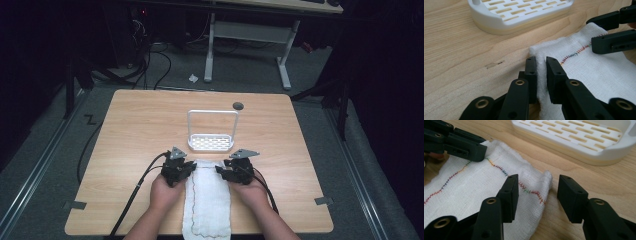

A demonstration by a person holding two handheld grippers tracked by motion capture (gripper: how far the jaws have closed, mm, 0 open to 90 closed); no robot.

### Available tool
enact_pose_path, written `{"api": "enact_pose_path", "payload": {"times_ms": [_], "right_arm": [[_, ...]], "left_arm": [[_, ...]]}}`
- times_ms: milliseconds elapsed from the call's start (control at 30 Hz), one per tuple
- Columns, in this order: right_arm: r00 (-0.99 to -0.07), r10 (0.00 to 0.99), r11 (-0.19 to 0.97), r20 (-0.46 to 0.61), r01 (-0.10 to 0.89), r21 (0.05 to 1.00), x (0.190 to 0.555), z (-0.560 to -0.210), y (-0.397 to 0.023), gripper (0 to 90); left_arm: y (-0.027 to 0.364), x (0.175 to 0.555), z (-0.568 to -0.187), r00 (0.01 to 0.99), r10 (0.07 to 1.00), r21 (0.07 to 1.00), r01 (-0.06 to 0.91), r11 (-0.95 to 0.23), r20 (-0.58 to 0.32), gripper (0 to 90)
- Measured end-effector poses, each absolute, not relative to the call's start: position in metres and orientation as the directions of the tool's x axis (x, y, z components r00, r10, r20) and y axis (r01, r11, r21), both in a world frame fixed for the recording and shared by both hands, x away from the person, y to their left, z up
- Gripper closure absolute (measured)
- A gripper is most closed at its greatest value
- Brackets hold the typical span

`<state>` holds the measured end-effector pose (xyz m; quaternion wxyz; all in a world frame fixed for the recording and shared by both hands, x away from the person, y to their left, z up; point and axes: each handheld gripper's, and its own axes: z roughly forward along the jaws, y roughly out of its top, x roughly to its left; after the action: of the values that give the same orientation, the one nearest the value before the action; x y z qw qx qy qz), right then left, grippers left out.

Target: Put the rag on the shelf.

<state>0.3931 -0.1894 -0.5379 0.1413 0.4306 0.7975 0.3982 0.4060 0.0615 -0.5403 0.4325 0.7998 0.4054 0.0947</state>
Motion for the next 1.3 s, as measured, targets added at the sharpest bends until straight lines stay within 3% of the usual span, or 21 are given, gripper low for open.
{"api": "enact_pose_path", "payload": {"times_ms": [133, 300, 400, 600, 733, 1000, 1300], "right_arm": [[-0.579, 0.804, 0.293, 0.136, 0.584, 0.757, 0.393, -0.538, -0.191, 60.0], [-0.581, 0.794, 0.278, 0.179, 0.609, 0.743, 0.392, -0.538, -0.192, 80.3], [-0.591, 0.786, 0.287, 0.180, 0.608, 0.740, 0.392, -0.538, -0.191, 85.1], [-0.616, 0.779, 0.311, 0.120, 0.545, 0.779, 0.384, -0.529, -0.189, 86.2], [-0.630, 0.772, 0.318, 0.087, 0.500, 0.805, 0.377, -0.521, -0.189, 86.2], [-0.642, 0.766, 0.333, 0.037, 0.445, 0.831, 0.368, -0.506, -0.190, 86.2], [-0.632, 0.774, 0.276, 0.044, 0.399, 0.874, 0.358, -0.483, -0.192, 86.3]], "left_arm": [[0.062, 0.406, -0.540, 0.653, 0.729, 0.767, 0.570, -0.294, -0.205, 79.4], [0.063, 0.407, -0.541, 0.647, 0.731, 0.766, 0.577, -0.283, -0.216, 79.0], [0.064, 0.407, -0.541, 0.644, 0.730, 0.763, 0.584, -0.277, -0.228, 79.9], [0.064, 0.398, -0.538, 0.659, 0.727, 0.792, 0.541, -0.282, -0.191, 83.9], [0.071, 0.395, -0.531, 0.638, 0.718, 0.812, 0.555, -0.181, -0.276, 84.0], [0.071, 0.378, -0.516, 0.650, 0.720, 0.867, 0.479, -0.140, -0.243, 84.0], [0.072, 0.372, -0.489, 0.669, 0.706, 0.900, 0.423, -0.107, -0.230, 84.0]]}}
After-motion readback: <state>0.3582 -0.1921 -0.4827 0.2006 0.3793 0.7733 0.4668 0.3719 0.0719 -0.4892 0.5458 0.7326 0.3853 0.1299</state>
